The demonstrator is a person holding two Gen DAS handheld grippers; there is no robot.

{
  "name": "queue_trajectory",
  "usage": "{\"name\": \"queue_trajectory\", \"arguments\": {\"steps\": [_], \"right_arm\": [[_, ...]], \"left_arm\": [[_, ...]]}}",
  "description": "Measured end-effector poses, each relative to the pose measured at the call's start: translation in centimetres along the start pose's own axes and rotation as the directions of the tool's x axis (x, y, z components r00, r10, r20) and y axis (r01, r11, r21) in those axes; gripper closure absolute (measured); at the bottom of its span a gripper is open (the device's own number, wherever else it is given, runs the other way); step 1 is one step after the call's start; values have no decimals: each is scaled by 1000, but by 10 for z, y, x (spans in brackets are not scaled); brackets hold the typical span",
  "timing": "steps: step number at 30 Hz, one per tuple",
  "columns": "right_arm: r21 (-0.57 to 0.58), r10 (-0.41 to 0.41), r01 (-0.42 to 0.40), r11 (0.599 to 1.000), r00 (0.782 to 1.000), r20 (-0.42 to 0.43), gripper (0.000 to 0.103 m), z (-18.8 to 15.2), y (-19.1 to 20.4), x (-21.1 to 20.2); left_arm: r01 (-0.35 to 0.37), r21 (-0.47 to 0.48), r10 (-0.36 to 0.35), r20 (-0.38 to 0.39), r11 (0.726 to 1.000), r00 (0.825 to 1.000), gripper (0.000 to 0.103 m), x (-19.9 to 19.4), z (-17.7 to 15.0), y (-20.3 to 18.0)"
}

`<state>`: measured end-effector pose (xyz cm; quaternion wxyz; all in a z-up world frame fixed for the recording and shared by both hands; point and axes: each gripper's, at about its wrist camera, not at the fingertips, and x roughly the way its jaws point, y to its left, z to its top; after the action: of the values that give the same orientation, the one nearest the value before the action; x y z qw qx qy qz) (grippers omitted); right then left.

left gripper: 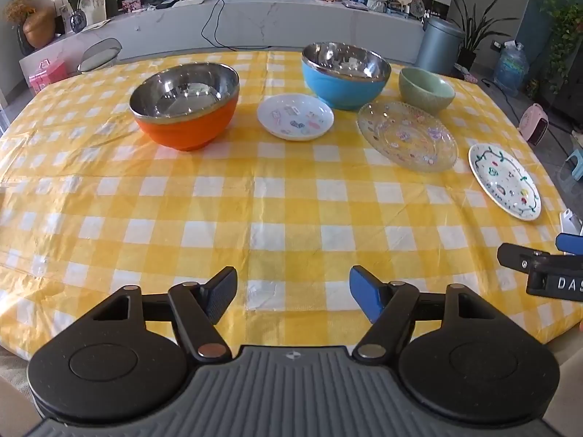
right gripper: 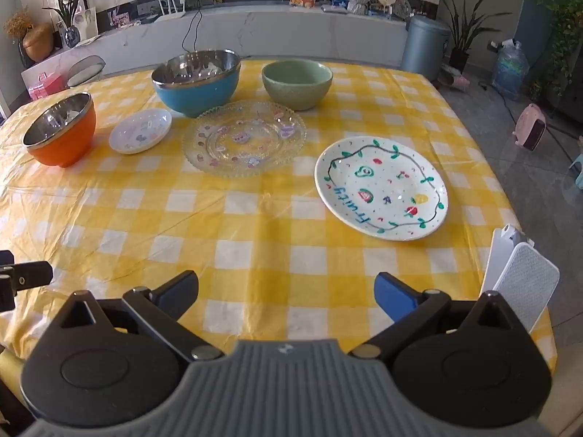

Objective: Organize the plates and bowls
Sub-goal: 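Move the left gripper to the rim of the orange steel bowl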

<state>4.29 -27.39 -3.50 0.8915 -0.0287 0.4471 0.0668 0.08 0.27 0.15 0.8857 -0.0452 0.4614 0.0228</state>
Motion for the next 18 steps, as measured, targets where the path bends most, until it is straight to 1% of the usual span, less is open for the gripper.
{"name": "queue_trajectory", "arguments": {"steps": [4, 7, 8, 9, 10, 13, 14, 15, 16, 18], "right_arm": [[-39, -26, 29, 999, 998, 64, 3, 1, 12, -8], [-20, 3, -1, 1000, 996, 92, 4, 6, 24, -13], [-11, 22, -21, 1000, 995, 94, 8, 10, 29, -14], [-6, 35, -35, 999, 995, 93, 15, 14, 34, -15], [-4, 47, -47, 999, 994, 96, 18, 19, 41, -17], [-16, 81, -80, 997, 990, 119, 21, 38, 65, -19], [-22, 89, -87, 996, 988, 129, 26, 45, 74, -19], [-26, 95, -92, 995, 986, 136, 28, 53, 83, -19], [-23, 98, -96, 995, 986, 137, 28, 60, 90, -17], [-16, 120, -119, 993, 983, 136, 28, 75, 107, -11]], "left_arm": [[-10, -10, 10, 41, 1000, 999, 24, -5, 12, 15], [19, -53, -16, 50, 998, 999, 25, -9, 26, 33], [35, -65, -32, 52, 997, 998, 29, -11, 31, 40], [51, -77, -46, 64, 996, 997, 31, -12, 35, 46], [61, -94, -54, 79, 994, 995, 34, -14, 40, 53], [77, -142, -61, 115, 987, 991, 36, -18, 56, 73], [74, -150, -55, 124, 986, 991, 37, -18, 62, 79], [65, -157, -43, 136, 985, 990, 39, -17, 68, 85], [59, -168, -31, 164, 984, 986, 40, -16, 72, 91], [12, -168, 23, 205, 986, 979, 42, -17, 83, 100]]}}
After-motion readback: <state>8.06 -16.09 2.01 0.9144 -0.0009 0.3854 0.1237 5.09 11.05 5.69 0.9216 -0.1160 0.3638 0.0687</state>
